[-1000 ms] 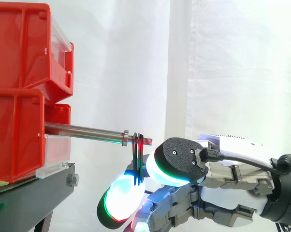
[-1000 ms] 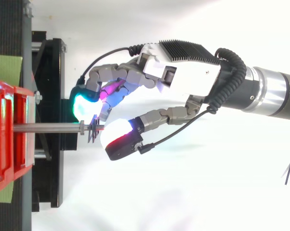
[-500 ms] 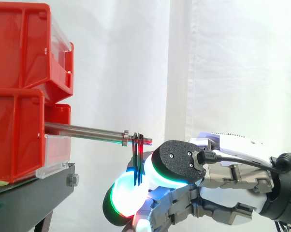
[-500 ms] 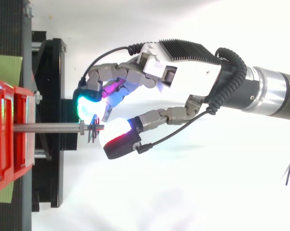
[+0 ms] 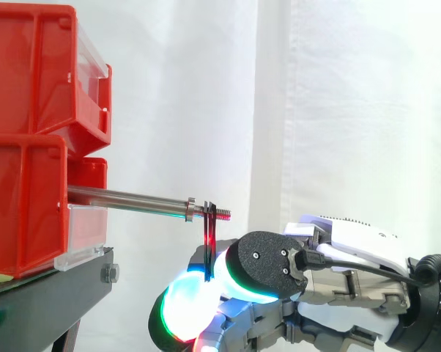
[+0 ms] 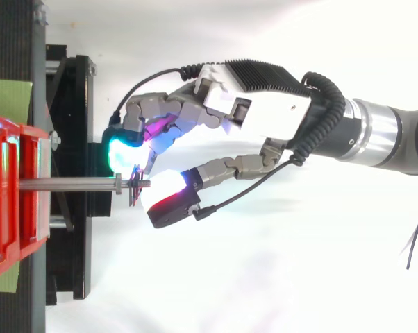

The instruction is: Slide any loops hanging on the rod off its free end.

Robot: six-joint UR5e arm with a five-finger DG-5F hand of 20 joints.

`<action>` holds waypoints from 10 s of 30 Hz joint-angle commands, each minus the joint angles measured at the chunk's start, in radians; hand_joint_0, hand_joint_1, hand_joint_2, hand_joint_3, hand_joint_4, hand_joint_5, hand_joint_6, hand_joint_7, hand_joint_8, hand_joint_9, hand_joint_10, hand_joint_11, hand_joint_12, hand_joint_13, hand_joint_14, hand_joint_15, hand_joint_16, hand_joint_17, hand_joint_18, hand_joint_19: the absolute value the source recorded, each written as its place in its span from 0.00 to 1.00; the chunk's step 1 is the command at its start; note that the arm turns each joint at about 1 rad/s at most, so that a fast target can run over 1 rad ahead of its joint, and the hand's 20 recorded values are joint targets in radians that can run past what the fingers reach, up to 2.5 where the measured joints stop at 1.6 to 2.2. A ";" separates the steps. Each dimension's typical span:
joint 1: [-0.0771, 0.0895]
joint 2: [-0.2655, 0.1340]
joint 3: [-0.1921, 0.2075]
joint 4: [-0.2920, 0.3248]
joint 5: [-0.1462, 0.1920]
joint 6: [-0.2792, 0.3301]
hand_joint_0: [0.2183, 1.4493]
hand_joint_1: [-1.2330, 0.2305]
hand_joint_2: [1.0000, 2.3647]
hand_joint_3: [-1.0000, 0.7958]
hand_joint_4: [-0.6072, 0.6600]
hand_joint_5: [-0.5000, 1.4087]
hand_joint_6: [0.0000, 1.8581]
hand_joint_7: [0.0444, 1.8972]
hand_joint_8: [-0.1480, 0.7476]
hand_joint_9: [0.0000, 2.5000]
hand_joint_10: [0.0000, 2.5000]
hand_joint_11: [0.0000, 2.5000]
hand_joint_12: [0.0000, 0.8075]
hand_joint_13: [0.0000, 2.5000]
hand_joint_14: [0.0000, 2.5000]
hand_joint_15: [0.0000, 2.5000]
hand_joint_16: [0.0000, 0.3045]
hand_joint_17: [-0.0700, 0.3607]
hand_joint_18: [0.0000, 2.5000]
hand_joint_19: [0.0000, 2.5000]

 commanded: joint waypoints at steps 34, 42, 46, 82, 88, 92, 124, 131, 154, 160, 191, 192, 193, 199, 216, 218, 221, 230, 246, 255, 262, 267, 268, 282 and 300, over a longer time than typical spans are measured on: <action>0.006 -0.002 0.023 0.018 -0.011 -0.015 0.32 0.43 0.02 0.46 0.66 0.18 0.39 0.53 0.53 0.40 0.00 0.26 0.44 0.35 0.01 0.14 0.18 0.44 0.34 0.19; 0.007 0.000 0.023 0.015 -0.028 -0.015 0.32 0.38 0.01 0.52 0.67 0.16 0.47 0.43 0.56 0.40 0.00 0.28 0.47 0.36 0.01 0.14 0.19 0.47 0.35 0.18; 0.006 0.000 0.023 0.017 -0.040 -0.015 0.32 0.38 0.01 0.53 0.68 0.16 0.47 0.41 0.56 0.40 0.00 0.29 0.47 0.36 0.00 0.14 0.20 0.47 0.35 0.18; -0.014 -0.036 0.114 -0.015 -0.087 -0.003 0.30 0.39 0.01 0.47 0.65 0.16 0.45 0.47 0.55 0.41 0.01 0.29 0.47 0.36 0.01 0.14 0.19 0.46 0.34 0.19; -0.014 -0.036 0.108 -0.038 -0.090 -0.001 0.31 0.38 0.01 0.48 0.66 0.16 0.46 0.45 0.56 0.41 0.01 0.29 0.47 0.36 0.00 0.14 0.20 0.47 0.35 0.18; -0.016 -0.036 0.108 -0.040 -0.092 0.003 0.31 0.37 0.01 0.50 0.63 0.16 0.47 0.45 0.56 0.41 0.00 0.29 0.47 0.36 0.00 0.14 0.20 0.47 0.35 0.18; -0.069 0.130 0.102 -0.463 -0.224 -0.067 0.32 0.37 0.01 0.55 0.59 0.16 0.50 0.42 0.58 0.42 0.00 0.29 0.49 0.37 0.00 0.14 0.21 0.49 0.37 0.17; -0.074 0.194 0.077 -0.589 -0.221 -0.069 0.32 0.37 0.01 0.55 0.59 0.16 0.50 0.42 0.58 0.42 0.01 0.30 0.49 0.37 0.00 0.14 0.21 0.49 0.37 0.17; -0.077 0.282 0.076 -0.879 -0.169 -0.024 0.29 0.43 0.01 0.44 0.63 0.17 0.48 0.49 0.55 0.41 0.01 0.30 0.47 0.35 0.00 0.15 0.19 0.46 0.33 0.19; -0.069 0.293 0.076 -0.891 -0.143 0.023 0.29 0.46 0.01 0.44 0.60 0.18 0.48 0.51 0.56 0.41 0.01 0.29 0.47 0.34 0.00 0.15 0.18 0.45 0.31 0.19; -0.040 0.290 0.074 -0.790 -0.115 0.063 0.31 0.36 0.01 0.42 0.60 0.18 0.48 0.56 0.53 0.40 0.01 0.30 0.44 0.32 0.01 0.15 0.17 0.43 0.31 0.19; -0.039 0.291 0.074 -0.792 -0.115 0.066 0.30 0.36 0.01 0.43 0.60 0.18 0.48 0.57 0.53 0.40 0.00 0.30 0.44 0.32 0.01 0.15 0.17 0.43 0.31 0.19; -0.035 0.291 0.076 -0.792 -0.115 0.072 0.30 0.37 0.01 0.43 0.60 0.18 0.48 0.57 0.53 0.41 0.01 0.30 0.44 0.32 0.01 0.15 0.16 0.42 0.30 0.20; -0.031 0.290 0.074 -0.793 -0.113 0.080 0.29 0.45 0.01 0.42 0.61 0.19 0.48 0.57 0.56 0.41 0.01 0.27 0.46 0.32 0.00 0.14 0.18 0.45 0.30 0.20; -0.020 0.291 0.074 -0.792 -0.103 0.081 0.32 0.32 0.00 0.57 0.58 0.18 0.49 0.50 0.58 0.41 0.00 0.29 0.51 0.32 0.00 0.13 0.21 0.49 0.33 0.17; -0.020 0.291 0.074 -0.792 -0.103 0.085 0.32 0.30 0.01 0.53 0.60 0.17 0.49 0.49 0.56 0.40 0.01 0.30 0.49 0.31 0.00 0.14 0.20 0.47 0.32 0.18; -0.019 0.291 0.074 -0.792 -0.095 0.091 0.31 0.32 0.01 0.44 0.59 0.18 0.48 0.57 0.52 0.40 0.01 0.29 0.42 0.29 0.01 0.14 0.16 0.42 0.29 0.20; -0.016 0.291 0.074 -0.793 -0.087 0.094 0.30 0.47 0.01 0.35 0.61 0.20 0.46 0.60 0.53 0.41 0.01 0.27 0.41 0.29 0.01 0.14 0.16 0.41 0.28 0.20; -0.016 0.291 0.071 -0.792 -0.087 0.094 0.30 0.31 0.01 0.57 0.54 0.18 0.49 0.55 0.58 0.41 0.00 0.29 0.49 0.31 0.00 0.13 0.20 0.48 0.32 0.18; -0.016 0.291 0.066 -0.792 -0.083 0.095 0.35 0.24 0.01 0.44 0.57 0.16 0.49 0.53 0.50 0.37 0.01 0.30 0.44 0.28 0.00 0.14 0.16 0.42 0.28 0.19; -0.016 0.291 0.066 -0.792 -0.084 0.101 0.30 0.44 0.00 0.30 0.59 0.19 0.47 0.59 0.51 0.38 0.01 0.28 0.40 0.26 0.00 0.13 0.15 0.41 0.25 0.19; -0.014 0.290 0.066 -0.792 -0.084 0.101 0.31 0.47 0.01 0.35 0.58 0.20 0.46 0.61 0.51 0.39 0.01 0.27 0.38 0.26 0.00 0.13 0.15 0.40 0.24 0.19; -0.014 0.291 0.066 -0.790 -0.084 0.101 0.30 0.43 0.01 0.39 0.57 0.20 0.46 0.62 0.52 0.39 0.01 0.27 0.37 0.25 0.00 0.12 0.14 0.39 0.24 0.19; -0.011 0.291 0.068 -0.790 -0.078 0.101 0.30 0.30 0.02 0.51 0.56 0.18 0.49 0.57 0.51 0.38 0.00 0.28 0.38 0.26 0.00 0.12 0.15 0.40 0.26 0.18; -0.009 0.290 0.066 -0.790 -0.077 0.106 0.28 0.35 0.01 0.54 0.56 0.20 0.48 0.61 0.57 0.40 0.00 0.26 0.43 0.26 0.00 0.11 0.18 0.45 0.27 0.17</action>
